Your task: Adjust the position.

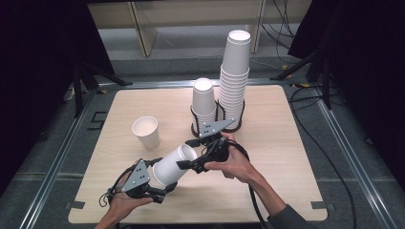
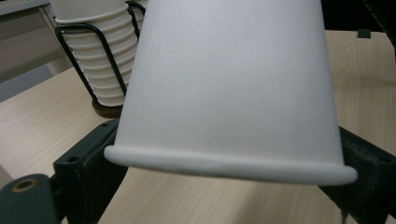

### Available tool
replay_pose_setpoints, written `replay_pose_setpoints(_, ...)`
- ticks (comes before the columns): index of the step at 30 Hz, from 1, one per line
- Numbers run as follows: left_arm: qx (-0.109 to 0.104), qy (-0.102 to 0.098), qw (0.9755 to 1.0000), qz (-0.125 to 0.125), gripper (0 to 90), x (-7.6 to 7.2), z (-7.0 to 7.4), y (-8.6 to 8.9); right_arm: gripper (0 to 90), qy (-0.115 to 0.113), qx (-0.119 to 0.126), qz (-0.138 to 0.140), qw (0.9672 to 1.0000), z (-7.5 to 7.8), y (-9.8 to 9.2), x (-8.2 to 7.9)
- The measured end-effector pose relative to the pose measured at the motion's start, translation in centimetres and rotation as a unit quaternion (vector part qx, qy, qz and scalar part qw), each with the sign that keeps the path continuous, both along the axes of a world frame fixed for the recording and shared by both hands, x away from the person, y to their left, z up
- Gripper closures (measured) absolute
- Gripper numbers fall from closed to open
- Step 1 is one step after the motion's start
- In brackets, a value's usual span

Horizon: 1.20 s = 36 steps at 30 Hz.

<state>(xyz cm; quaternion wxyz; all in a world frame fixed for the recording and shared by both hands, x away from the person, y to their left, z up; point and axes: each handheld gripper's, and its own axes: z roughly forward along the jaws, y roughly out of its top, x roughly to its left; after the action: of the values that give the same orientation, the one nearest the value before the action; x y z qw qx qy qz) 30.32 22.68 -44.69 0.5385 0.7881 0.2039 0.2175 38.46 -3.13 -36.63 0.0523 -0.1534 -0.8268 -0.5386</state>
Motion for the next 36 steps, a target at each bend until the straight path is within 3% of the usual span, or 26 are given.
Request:
replay_pose_setpoints(2, 0.011, 0.001, 0.9999, -0.006, 9.3, -0.1, 0.1, 0.0, 16.4, 0.001, -0.002, 0.004, 1.0000, 0.0, -0.2, 0.1)
replay_pose_setpoints(6, 0.010, 0.000, 0.9999, -0.008, 9.5, -0.2, 0.1, -0.1, 16.6, 0.004, -0.007, 0.007, 0.9999, -0.2, -0.3, 0.3)
replay_pose_setpoints(8, 0.011, -0.001, 0.9999, -0.009, 9.6, -0.2, 0.1, -0.1, 16.5, 0.017, -0.013, 0.009, 0.9997, -0.3, -0.3, 0.2)
replay_pose_setpoints(9, 0.011, -0.003, 0.9999, -0.010, 9.6, -0.2, 0.1, -0.1, 16.4, 0.010, -0.014, 0.013, 0.9998, -0.3, -0.3, 0.3)
replay_pose_setpoints(10, 0.010, -0.001, 0.9999, -0.011, 9.6, -0.2, 0.1, -0.1, 16.4, 0.024, -0.014, 0.018, 0.9995, -0.4, -0.2, 0.2)
replay_pose_setpoints(11, 0.011, -0.001, 0.9999, -0.011, 9.7, -0.2, 0.1, -0.1, 16.5, 0.014, -0.017, 0.022, 0.9995, -0.5, -0.2, 0.3)
replay_pose_setpoints(13, 0.009, -0.004, 0.9999, -0.014, 9.6, -0.2, 0.1, -0.1, 16.6, 0.018, -0.018, 0.028, 0.9993, -0.6, 0.0, 0.3)
replay_pose_setpoints(16, 0.017, -0.009, 0.9997, -0.014, 9.6, -0.3, 0.2, -0.1, 18.0, 0.031, -0.026, 0.035, 0.9986, -0.9, 0.1, 0.2)
replay_pose_setpoints(17, 0.010, -0.009, 0.9998, -0.013, 9.5, -0.3, 0.1, -0.3, 19.1, 0.041, -0.027, 0.038, 0.9981, -1.0, 0.2, 0.2)
replay_pose_setpoints(24, 0.014, -0.011, 0.9997, -0.018, 8.0, -0.3, 0.0, -0.3, 22.6, 0.056, -0.011, 0.051, 0.9971, -1.2, 0.1, 0.4)
replay_pose_setpoints(27, -0.007, -0.018, 0.9996, -0.022, 4.2, -0.2, -0.2, -0.1, 23.2, 0.057, -0.004, 0.051, 0.9971, -1.2, 0.0, 0.5)
replay_pose_setpoints(28, -0.027, -0.022, 0.9992, -0.021, 3.3, -0.2, -0.3, -0.2, 23.3, 0.063, 0.004, 0.049, 0.9968, -1.2, 0.0, 0.4)
replay_pose_setpoints(29, -0.032, -0.023, 0.9990, -0.020, 2.8, -0.3, -0.2, -0.1, 23.3, 0.064, 0.011, 0.050, 0.9967, -1.1, 0.0, 0.5)
replay_pose_setpoints(34, -0.080, -0.039, 0.9958, -0.019, 2.2, -0.4, 0.2, 0.3, 23.7, 0.079, 0.044, 0.048, 0.9948, -0.6, -0.4, 0.5)
replay_pose_setpoints(36, -0.095, -0.044, 0.9944, -0.014, 2.2, -0.4, 0.3, 0.4, 23.9, 0.086, 0.046, 0.048, 0.9941, -0.6, -0.5, 0.5)
